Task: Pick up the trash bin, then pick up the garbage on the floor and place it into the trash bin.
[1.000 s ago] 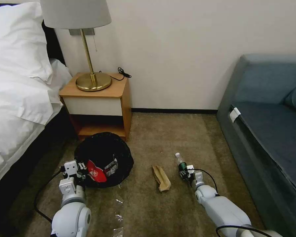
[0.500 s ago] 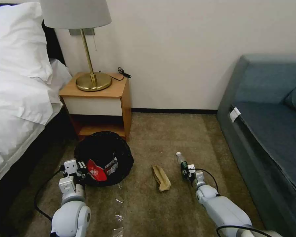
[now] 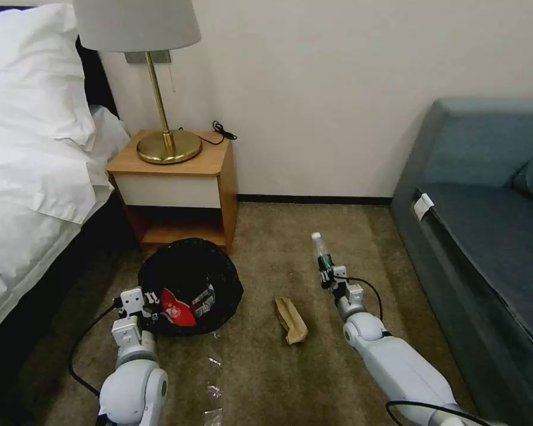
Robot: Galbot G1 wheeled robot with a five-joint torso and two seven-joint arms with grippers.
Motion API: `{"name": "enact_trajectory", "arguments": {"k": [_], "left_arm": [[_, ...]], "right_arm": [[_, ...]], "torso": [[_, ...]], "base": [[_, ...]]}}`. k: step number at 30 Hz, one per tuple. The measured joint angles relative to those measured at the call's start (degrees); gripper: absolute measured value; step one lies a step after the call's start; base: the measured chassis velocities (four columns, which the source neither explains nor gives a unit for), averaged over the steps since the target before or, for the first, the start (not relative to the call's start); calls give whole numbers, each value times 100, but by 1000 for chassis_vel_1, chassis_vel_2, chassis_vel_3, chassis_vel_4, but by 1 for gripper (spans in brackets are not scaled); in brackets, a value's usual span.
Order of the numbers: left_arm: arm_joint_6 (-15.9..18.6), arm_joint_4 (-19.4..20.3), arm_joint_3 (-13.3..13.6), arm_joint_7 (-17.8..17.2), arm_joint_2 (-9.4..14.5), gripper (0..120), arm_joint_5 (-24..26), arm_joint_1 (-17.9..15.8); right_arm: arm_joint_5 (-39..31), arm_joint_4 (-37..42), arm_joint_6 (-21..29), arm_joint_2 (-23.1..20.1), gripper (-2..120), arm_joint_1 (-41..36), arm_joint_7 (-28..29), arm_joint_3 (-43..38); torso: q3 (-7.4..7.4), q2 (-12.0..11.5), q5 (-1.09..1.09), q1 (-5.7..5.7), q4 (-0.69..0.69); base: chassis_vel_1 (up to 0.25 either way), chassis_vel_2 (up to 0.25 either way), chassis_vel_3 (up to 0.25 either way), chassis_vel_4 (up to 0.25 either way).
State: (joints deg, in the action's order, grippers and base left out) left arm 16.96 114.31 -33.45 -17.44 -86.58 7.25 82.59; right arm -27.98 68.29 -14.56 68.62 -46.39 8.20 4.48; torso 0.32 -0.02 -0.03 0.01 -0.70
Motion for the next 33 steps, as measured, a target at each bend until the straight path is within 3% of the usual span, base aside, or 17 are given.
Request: {"name": "enact_trajectory", "arguments": {"k": [5,15,23,33], "left_arm": [[-9,-64,45,-2,2,4,0,-19],[-9,-79,90,4,12,4,73,-101],[-4,-68,71,4,44,4,141,-117],[14,-25,109,1,21,4,147,-129]], "right_arm": [[209,1100,16,2,26,-51,417,563],[189,2103,331,55,26,558,1070,1701],[140,2315,454,126,26,677,1228,2182],[335,2041,429,251,26,513,1256,2578]], "torso": [[0,0,2,0,1],[0,0,2,0,1],[0,0,1,0,1],[0,0,3,0,1]], "base": [[0,0,0,0],[0,0,0,0],[0,0,0,0],[0,0,0,0]]}}
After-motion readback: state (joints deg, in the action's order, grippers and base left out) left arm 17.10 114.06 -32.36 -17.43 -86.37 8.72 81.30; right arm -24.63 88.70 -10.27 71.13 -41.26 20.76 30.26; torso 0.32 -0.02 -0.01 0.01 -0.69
